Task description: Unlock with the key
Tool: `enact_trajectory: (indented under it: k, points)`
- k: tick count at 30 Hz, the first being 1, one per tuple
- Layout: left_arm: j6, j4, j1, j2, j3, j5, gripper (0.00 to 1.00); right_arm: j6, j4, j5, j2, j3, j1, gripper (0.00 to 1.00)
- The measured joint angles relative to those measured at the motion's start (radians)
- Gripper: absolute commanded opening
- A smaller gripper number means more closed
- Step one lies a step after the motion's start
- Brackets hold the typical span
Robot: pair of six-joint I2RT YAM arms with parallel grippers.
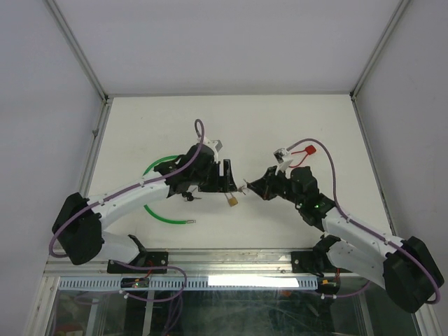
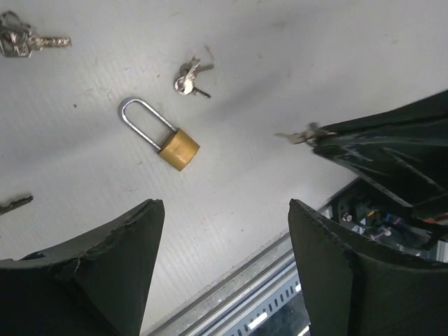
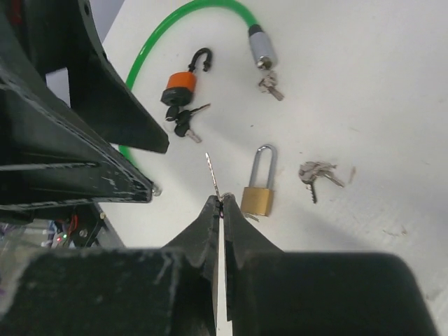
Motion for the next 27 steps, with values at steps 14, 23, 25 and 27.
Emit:
enact_trajectory:
  k: [14, 23, 25, 27]
  points:
    - [-0.267, -0.27, -0.073, 0.447, 0.286, -0.212, 0.73, 0.014, -0.045, 0.229, -0.182, -0.126, -0.006, 0.0]
    - [-0.314, -0.391, -0.124, 0.593, 0.385, -0.267, 0.69, 0.006, -0.06, 0.26, -0.247, -0.133, -0.007, 0.0]
    - [-0.317, -0.41, -0.123, 0.605, 0.4, -0.277, 0.67, 0.006, -0.06, 0.264, -0.257, -0.136, -0.007, 0.0]
    - [-0.317, -0.422, -0.123, 0.616, 0.413, -0.289, 0.65, 0.006, -0.06, 0.265, -0.263, -0.144, -0.007, 0.0]
